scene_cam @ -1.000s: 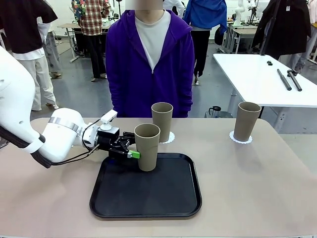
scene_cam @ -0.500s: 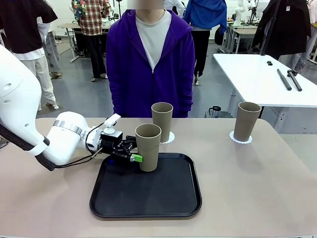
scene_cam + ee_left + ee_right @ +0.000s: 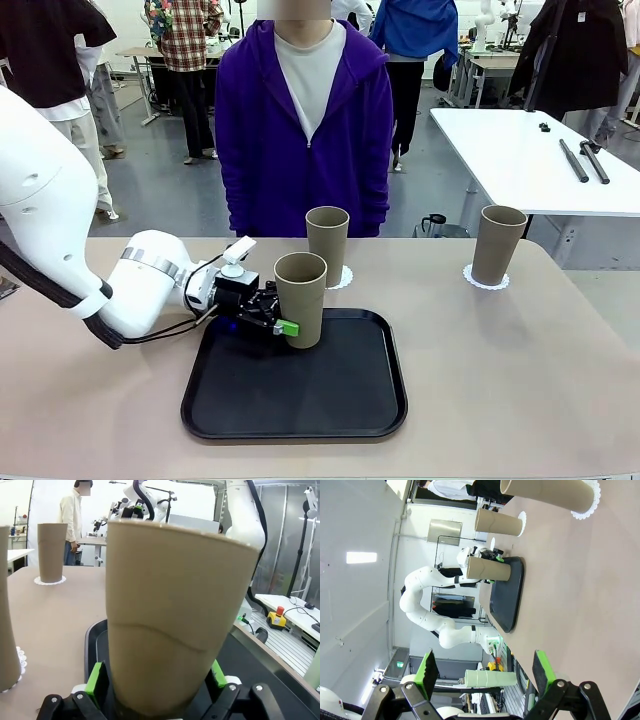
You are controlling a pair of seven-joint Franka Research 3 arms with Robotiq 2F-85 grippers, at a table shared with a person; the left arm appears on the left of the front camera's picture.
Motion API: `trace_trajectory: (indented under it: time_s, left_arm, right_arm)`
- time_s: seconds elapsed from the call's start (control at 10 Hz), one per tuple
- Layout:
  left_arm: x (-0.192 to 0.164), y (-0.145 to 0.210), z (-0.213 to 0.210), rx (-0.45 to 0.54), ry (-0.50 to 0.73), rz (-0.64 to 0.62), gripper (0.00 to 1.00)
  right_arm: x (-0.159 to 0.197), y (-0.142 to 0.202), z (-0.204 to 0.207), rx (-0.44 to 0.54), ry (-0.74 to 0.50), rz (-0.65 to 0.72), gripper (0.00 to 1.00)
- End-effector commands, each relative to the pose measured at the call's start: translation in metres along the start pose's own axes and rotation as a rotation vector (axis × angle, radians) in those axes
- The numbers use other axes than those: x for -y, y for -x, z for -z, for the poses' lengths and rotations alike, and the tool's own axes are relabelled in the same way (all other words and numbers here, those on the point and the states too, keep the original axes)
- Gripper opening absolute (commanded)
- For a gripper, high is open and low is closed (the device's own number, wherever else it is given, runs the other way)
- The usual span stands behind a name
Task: Place coasters on the table and set cups on them.
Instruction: Take one Reusable plastic cup from the Flat Tray and place it on a coaster set by the human.
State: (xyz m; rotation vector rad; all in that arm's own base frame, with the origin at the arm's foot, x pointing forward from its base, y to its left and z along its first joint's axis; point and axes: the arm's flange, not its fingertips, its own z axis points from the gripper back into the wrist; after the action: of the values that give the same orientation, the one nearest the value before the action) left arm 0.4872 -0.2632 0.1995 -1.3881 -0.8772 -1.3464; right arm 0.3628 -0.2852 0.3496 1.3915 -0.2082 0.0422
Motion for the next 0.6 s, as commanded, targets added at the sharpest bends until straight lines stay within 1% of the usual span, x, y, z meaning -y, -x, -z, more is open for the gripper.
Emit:
trace_trajectory:
  time_s: [0.0,0.2,0.3,0.4,0.5]
  left_arm:
    - [-0.0068,0.0037,0.0074,-0.022,0.006,0.018,1.0]
    - [-0.0077,0.0065,0.0133,-0.016,0.012,0.038,1.0]
    - [-0.0068,0.0056,0.0141,0.01,0.023,0.063,1.0]
    - [-0.0058,0.0042,0.0132,0.016,0.037,0.067,0.4]
    - [-0.0055,0.0027,0.0115,0.012,0.034,0.071,0.4]
  right_arm:
    - [-0.0022,0.0008,0.0001,-0.003,-0.005,0.008,1.0]
    - [-0.0022,0.0008,0.0001,-0.003,-0.005,0.008,1.0]
    - [-0.0022,0.0008,0.0001,-0.003,-0.005,0.008,1.0]
    - [-0.0022,0.0008,0.0001,-0.003,-0.005,0.008,1.0]
    - [-0.0022,0.0008,0.0001,-0.003,-0.005,0.008,1.0]
